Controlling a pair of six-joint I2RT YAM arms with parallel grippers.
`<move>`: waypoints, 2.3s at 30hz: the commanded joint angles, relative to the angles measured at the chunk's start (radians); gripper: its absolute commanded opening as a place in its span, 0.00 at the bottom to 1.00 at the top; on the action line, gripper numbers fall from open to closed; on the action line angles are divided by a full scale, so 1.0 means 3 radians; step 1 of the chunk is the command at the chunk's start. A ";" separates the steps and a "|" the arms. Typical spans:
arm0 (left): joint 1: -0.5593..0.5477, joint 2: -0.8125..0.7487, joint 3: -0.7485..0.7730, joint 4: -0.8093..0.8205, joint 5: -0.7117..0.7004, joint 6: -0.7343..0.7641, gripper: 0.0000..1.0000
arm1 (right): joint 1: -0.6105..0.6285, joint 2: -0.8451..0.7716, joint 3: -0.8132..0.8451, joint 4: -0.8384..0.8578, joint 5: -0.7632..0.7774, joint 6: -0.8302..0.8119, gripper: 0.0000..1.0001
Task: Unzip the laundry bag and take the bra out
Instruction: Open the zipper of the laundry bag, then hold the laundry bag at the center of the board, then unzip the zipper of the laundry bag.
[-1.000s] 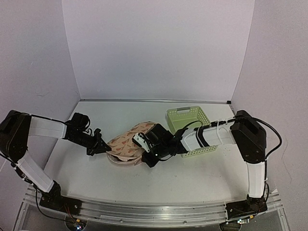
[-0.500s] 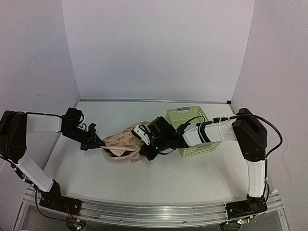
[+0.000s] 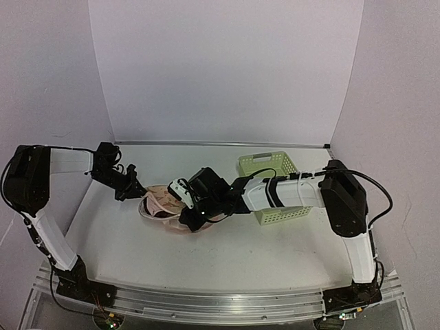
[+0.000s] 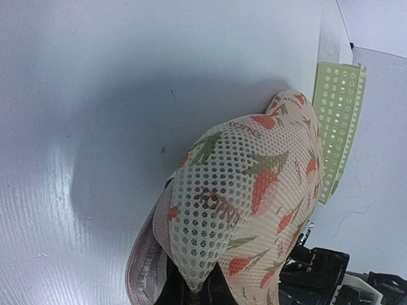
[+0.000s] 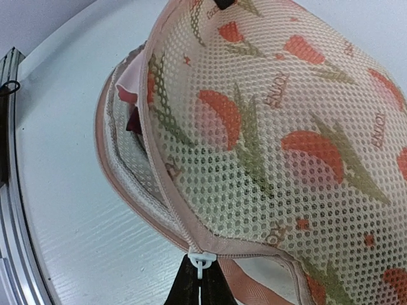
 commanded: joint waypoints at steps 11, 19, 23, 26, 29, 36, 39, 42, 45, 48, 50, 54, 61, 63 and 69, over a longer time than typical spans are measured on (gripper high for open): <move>0.0085 -0.0614 -0.0004 -0.0130 -0.0521 -0.0118 0.59 | 0.0014 0.0639 0.0980 -0.0499 0.0328 0.0170 0.00; -0.0297 -0.1280 -0.0648 -0.0020 -0.0424 -0.0749 0.69 | 0.0012 0.0702 0.1079 -0.0526 0.0375 0.0188 0.00; -0.0607 -0.1445 -0.0926 0.0391 -0.0472 -0.1239 0.72 | 0.0008 0.0691 0.1069 -0.0524 0.0343 0.0196 0.00; -0.0679 -0.1442 -0.1110 0.0749 -0.0481 -0.1574 0.73 | 0.0013 0.0652 0.1003 -0.0509 0.0313 0.0200 0.00; -0.0719 -0.1381 -0.1220 0.1041 -0.0490 -0.1767 0.74 | 0.0012 0.0591 0.0896 -0.0459 0.0291 0.0185 0.00; -0.0823 -0.1030 -0.1171 0.1417 -0.0540 -0.1985 0.76 | 0.0016 0.0386 0.0534 -0.0203 0.0228 0.0175 0.00; -0.0877 -0.0907 -0.1190 0.1526 -0.0585 -0.2070 0.76 | 0.0014 0.0357 0.0495 -0.0197 0.0226 0.0166 0.00; -0.0891 -0.0836 -0.1242 0.1578 -0.0621 -0.2113 0.76 | 0.0013 0.0322 0.0458 -0.0177 0.0222 0.0175 0.00; -0.0898 -0.0731 -0.1249 0.1598 -0.0631 -0.2095 0.75 | 0.0013 0.0297 0.0411 -0.0165 0.0220 0.0172 0.00; -0.0925 -0.0609 -0.1232 0.1620 -0.0628 -0.2052 0.72 | 0.0012 0.0259 0.0370 -0.0140 0.0213 0.0172 0.00; -0.0937 -0.0512 -0.1235 0.1643 -0.0629 -0.2017 0.66 | 0.0013 0.0238 0.0350 -0.0131 0.0205 0.0172 0.00; -0.0940 -0.0349 -0.1242 0.1681 -0.0594 -0.1946 0.44 | 0.0015 0.0175 0.0287 -0.0092 0.0175 0.0158 0.00; -0.0940 -0.0273 -0.1172 0.1678 -0.0543 -0.1851 0.00 | 0.0014 0.0089 0.0154 -0.0077 0.0213 0.0109 0.00; -0.0937 -0.0277 -0.1162 0.1682 -0.0522 -0.1815 0.00 | 0.0008 0.0044 0.0074 -0.0077 0.0305 0.0093 0.00; -0.0933 -0.0290 -0.1126 0.1491 -0.0489 -0.1587 0.00 | -0.0066 -0.0121 -0.0255 -0.0070 0.0435 0.0102 0.00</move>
